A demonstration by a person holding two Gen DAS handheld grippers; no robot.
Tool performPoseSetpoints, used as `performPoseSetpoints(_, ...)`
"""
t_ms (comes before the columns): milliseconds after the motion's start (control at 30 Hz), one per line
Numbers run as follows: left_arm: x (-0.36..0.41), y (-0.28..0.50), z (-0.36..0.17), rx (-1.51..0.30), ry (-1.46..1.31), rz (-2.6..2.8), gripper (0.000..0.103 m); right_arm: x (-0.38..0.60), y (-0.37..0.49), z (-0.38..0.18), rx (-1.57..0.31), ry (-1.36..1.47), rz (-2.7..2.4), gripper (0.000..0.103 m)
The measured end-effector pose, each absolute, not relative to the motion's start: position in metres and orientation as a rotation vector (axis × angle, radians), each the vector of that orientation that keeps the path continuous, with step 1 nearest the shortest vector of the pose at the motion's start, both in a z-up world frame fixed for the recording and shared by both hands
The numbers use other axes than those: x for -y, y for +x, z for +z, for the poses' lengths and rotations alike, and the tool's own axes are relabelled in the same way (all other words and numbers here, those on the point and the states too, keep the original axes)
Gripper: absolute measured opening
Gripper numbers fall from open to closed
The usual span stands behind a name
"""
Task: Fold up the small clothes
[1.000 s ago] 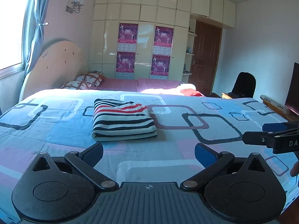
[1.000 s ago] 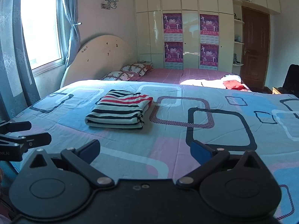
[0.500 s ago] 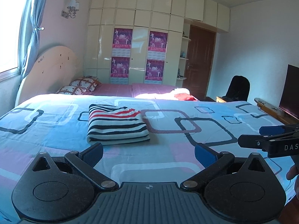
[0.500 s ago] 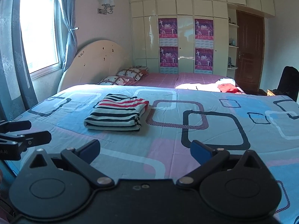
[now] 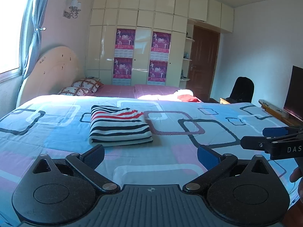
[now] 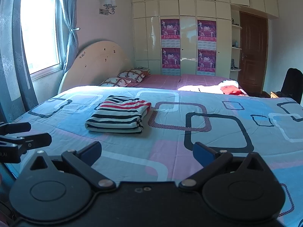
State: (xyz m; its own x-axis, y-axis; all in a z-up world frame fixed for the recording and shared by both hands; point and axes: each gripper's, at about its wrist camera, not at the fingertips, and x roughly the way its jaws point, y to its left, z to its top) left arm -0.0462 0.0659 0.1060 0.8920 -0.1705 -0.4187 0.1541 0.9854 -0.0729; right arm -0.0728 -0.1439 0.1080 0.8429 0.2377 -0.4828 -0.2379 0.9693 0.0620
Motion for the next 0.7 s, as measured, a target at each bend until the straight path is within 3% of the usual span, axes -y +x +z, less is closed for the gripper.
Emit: performPoseSetpoints(700,-0.063,-0.042,0.104,-0.442,-0.023,-0.193,0.103,0.154,-0.07,0.109,-0.495,0.016,0.228,0.103)
